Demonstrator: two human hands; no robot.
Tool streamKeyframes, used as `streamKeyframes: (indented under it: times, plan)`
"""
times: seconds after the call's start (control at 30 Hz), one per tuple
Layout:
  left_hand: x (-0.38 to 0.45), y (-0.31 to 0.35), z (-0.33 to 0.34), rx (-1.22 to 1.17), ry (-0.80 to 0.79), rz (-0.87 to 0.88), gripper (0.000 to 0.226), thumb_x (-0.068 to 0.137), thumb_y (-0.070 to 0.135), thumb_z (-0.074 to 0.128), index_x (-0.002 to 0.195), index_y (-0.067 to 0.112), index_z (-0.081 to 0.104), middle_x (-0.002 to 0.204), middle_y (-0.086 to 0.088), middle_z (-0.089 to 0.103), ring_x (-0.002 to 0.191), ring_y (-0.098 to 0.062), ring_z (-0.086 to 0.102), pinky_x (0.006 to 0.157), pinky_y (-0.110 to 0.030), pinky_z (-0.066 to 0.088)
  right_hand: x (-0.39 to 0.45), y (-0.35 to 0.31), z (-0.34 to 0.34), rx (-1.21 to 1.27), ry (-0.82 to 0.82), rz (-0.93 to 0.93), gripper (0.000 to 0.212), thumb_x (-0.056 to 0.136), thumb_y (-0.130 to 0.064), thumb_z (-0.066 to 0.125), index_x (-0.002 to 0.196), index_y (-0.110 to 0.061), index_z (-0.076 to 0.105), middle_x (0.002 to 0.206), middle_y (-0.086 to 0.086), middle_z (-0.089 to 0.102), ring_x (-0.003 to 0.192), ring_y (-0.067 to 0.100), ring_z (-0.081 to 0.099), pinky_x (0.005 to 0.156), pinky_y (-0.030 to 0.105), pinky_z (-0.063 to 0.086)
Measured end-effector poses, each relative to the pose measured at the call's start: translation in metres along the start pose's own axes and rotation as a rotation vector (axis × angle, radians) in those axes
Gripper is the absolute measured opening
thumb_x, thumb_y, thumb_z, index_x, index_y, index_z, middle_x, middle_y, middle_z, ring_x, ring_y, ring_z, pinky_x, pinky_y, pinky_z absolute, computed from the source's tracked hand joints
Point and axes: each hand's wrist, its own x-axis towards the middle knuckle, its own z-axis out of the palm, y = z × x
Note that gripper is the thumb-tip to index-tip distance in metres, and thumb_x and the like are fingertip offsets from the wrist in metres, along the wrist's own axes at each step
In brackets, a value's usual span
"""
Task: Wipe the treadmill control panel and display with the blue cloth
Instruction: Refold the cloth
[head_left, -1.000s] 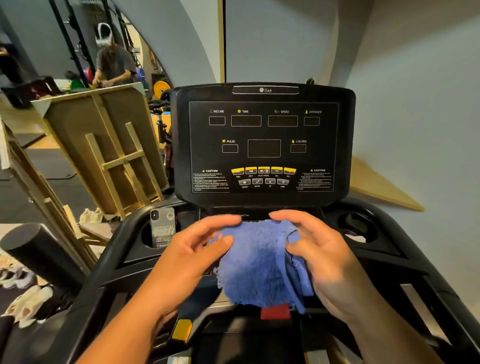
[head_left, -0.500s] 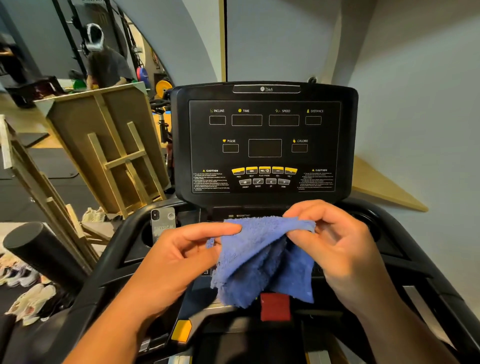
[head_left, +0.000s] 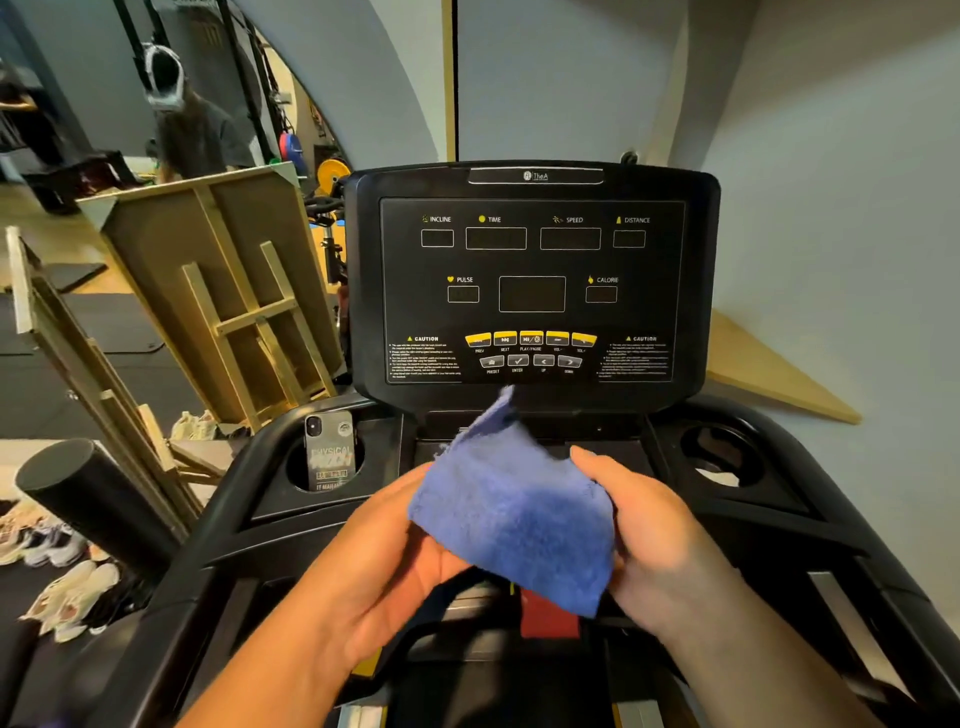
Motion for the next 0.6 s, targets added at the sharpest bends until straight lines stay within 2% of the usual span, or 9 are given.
streamKeyframes:
  times: [0.03, 0.1, 0.13, 0.2, 0.3, 0.37, 0.43, 0.5, 0.6]
  plan:
    - [-0.014, -0.002, 0.009, -0.077, -0.114, 0.044, 0.028, 0.102, 0.007, 0.050, 0.126, -0.003, 0.061, 0.111, -0.012, 0.077, 0.109, -0.023, 0.072, 0.095, -0.034, 0.057, 0.000, 0.002, -0.003, -0.023, -0.005, -0.049, 0.026, 0.090, -0.027, 0.066, 0.083, -0.004, 0.073, 0.088, 0.016, 0.073, 0.081, 0.029, 0.071, 0.073, 0.038, 0.056]
    - [-0.031, -0.001, 0.028, -0.049, -0.192, 0.083, 0.032, 0.096, 0.011, 0.048, 0.107, -0.006, 0.074, 0.116, -0.026, 0.071, 0.104, -0.035, 0.072, 0.091, -0.045, 0.058, 0.001, 0.005, -0.007, -0.142, -0.021, -0.185, 0.028, 0.089, -0.028, 0.066, 0.081, -0.002, 0.067, 0.084, 0.015, 0.069, 0.081, 0.030, 0.067, 0.075, 0.041, 0.053]
    - [-0.024, 0.005, 0.031, -0.218, -0.143, 0.067, 0.036, 0.091, 0.017, 0.050, 0.098, -0.006, 0.077, 0.112, -0.027, 0.072, 0.096, -0.035, 0.074, 0.083, -0.045, 0.061, -0.002, 0.003, -0.007, -0.208, -0.055, -0.256, 0.031, 0.086, -0.029, 0.069, 0.080, 0.000, 0.063, 0.081, 0.013, 0.065, 0.080, 0.028, 0.062, 0.073, 0.040, 0.051]
    - [-0.017, 0.016, 0.026, -0.313, -0.022, 0.054, 0.041, 0.091, 0.031, 0.054, 0.099, -0.004, 0.076, 0.110, -0.024, 0.073, 0.093, -0.034, 0.074, 0.080, -0.044, 0.062, -0.006, 0.000, -0.009, -0.298, -0.108, -0.346, 0.033, 0.084, -0.026, 0.073, 0.091, 0.004, 0.064, 0.088, 0.013, 0.069, 0.085, 0.027, 0.065, 0.076, 0.038, 0.052]
    - [-0.010, 0.012, 0.023, -0.135, 0.088, 0.093, 0.031, 0.092, 0.028, 0.063, 0.100, 0.001, 0.076, 0.110, -0.021, 0.074, 0.094, -0.030, 0.073, 0.084, -0.041, 0.061, -0.011, -0.005, -0.013, -0.344, -0.142, -0.384, 0.025, 0.086, -0.020, 0.065, 0.105, -0.008, 0.075, 0.107, 0.015, 0.075, 0.103, 0.029, 0.071, 0.089, 0.041, 0.056]
    - [-0.006, 0.011, 0.028, -0.028, 0.123, 0.169, 0.015, 0.082, 0.017, 0.075, 0.093, 0.007, 0.075, 0.100, -0.018, 0.074, 0.086, -0.024, 0.071, 0.077, -0.034, 0.057, -0.014, -0.008, -0.014, -0.397, -0.144, -0.436, 0.022, 0.087, -0.017, 0.064, 0.104, -0.013, 0.077, 0.106, 0.015, 0.076, 0.104, 0.030, 0.072, 0.088, 0.040, 0.056]
    - [-0.007, 0.010, 0.027, 0.057, 0.181, 0.256, 0.017, 0.080, 0.009, 0.077, 0.095, 0.009, 0.069, 0.082, -0.012, 0.075, 0.071, -0.016, 0.071, 0.063, -0.024, 0.057, -0.014, -0.010, -0.016, -0.430, -0.115, -0.460, 0.020, 0.089, -0.013, 0.064, 0.105, -0.013, 0.075, 0.102, 0.015, 0.077, 0.099, 0.032, 0.073, 0.084, 0.040, 0.057]
    - [-0.009, 0.011, 0.028, 0.080, 0.229, 0.324, 0.027, 0.085, 0.003, 0.072, 0.107, 0.012, 0.061, 0.073, -0.007, 0.074, 0.064, -0.013, 0.070, 0.058, -0.021, 0.055, -0.013, -0.010, -0.018, -0.443, -0.060, -0.456, 0.030, 0.091, -0.008, 0.065, 0.120, -0.017, 0.066, 0.099, 0.014, 0.077, 0.095, 0.030, 0.075, 0.080, 0.039, 0.057]
    - [-0.012, 0.012, 0.027, 0.215, 0.199, 0.390, 0.045, 0.083, 0.008, 0.081, 0.120, 0.028, 0.065, 0.099, -0.009, 0.078, 0.094, -0.020, 0.075, 0.082, -0.035, 0.059, -0.010, -0.007, -0.024, -0.526, 0.012, -0.500, 0.058, 0.092, -0.004, 0.067, 0.138, -0.033, 0.049, 0.097, 0.014, 0.077, 0.093, 0.025, 0.075, 0.082, 0.035, 0.058]
